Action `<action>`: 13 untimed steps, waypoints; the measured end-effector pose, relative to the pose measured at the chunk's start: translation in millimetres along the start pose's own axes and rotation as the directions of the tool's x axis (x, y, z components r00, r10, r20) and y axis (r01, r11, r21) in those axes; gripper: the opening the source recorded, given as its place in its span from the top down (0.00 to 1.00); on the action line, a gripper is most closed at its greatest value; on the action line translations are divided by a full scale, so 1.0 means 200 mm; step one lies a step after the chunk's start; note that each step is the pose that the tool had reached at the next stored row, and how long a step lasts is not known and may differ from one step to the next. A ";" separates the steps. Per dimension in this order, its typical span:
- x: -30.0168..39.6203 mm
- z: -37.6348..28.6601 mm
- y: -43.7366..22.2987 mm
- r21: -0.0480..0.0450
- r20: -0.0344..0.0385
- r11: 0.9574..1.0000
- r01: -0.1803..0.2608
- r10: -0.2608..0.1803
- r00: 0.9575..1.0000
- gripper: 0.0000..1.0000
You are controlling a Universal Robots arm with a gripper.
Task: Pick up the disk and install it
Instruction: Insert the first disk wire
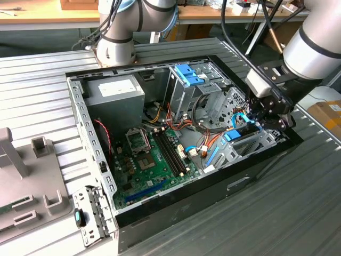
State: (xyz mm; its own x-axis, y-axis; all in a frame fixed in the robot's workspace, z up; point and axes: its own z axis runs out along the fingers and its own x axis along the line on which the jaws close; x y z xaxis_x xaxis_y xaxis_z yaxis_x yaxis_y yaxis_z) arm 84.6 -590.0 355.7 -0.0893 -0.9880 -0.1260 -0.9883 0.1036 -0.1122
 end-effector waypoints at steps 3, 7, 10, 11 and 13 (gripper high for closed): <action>-0.005 -0.043 -0.005 0.000 0.000 1.000 0.000 0.000 1.000 0.76; -0.010 -0.080 -0.009 0.000 0.000 1.000 0.000 0.000 1.000 0.76; -0.011 -0.089 -0.010 0.000 0.000 1.000 0.000 0.000 1.000 0.76; -0.013 -0.100 -0.011 0.000 0.000 1.000 0.000 0.000 1.000 0.76; -0.014 -0.109 -0.012 0.000 0.000 1.000 0.000 0.000 1.000 0.76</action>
State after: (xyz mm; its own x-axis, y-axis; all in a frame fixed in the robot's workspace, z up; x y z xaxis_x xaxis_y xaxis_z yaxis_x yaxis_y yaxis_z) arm 84.6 -590.0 377.9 -0.0894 -0.9880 -0.1263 -0.9883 0.1037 -0.1121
